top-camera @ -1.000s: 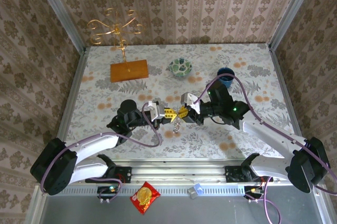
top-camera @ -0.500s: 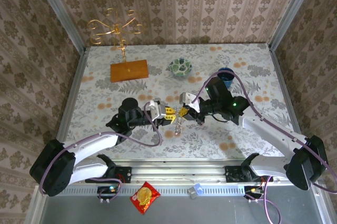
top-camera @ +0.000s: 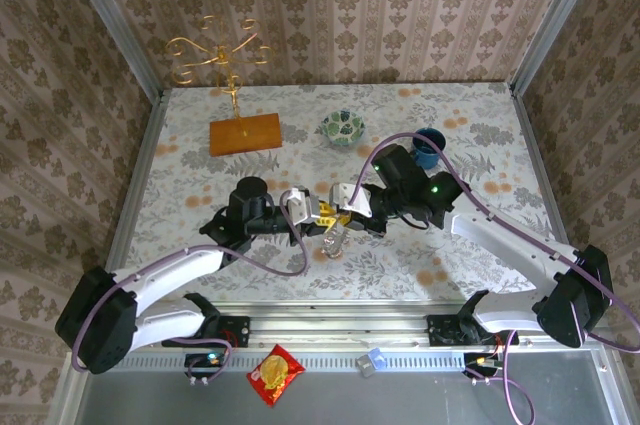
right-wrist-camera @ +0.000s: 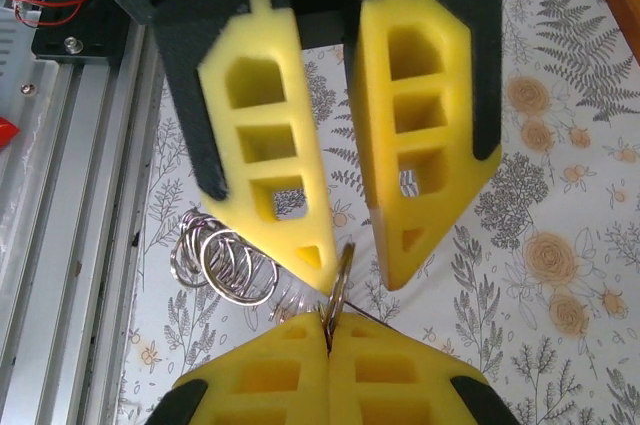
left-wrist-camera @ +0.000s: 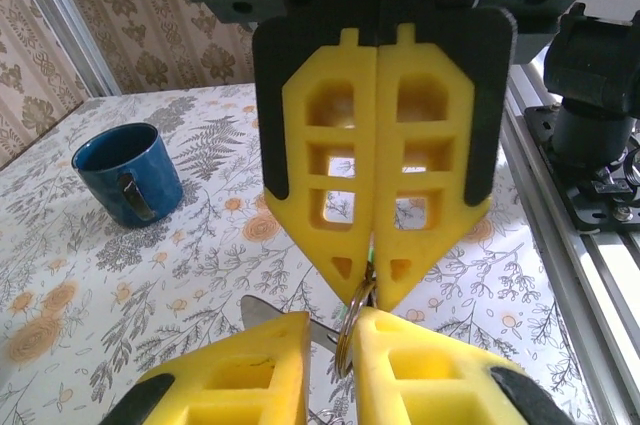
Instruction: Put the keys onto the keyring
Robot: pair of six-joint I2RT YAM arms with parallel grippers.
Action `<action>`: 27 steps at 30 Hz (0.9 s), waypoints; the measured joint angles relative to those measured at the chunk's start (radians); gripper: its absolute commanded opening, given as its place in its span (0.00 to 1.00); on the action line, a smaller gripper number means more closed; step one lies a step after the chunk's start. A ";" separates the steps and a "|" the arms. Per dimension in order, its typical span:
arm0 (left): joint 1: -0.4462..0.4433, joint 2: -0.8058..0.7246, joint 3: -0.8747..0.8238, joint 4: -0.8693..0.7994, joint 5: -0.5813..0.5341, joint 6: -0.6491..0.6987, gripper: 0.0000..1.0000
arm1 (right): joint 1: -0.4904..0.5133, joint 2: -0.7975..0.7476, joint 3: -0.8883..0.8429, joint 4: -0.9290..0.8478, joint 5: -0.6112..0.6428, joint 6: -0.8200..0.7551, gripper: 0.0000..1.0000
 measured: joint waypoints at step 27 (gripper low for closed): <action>0.000 0.004 -0.037 0.064 0.024 -0.016 0.00 | -0.028 -0.100 -0.127 0.109 -0.005 0.121 0.32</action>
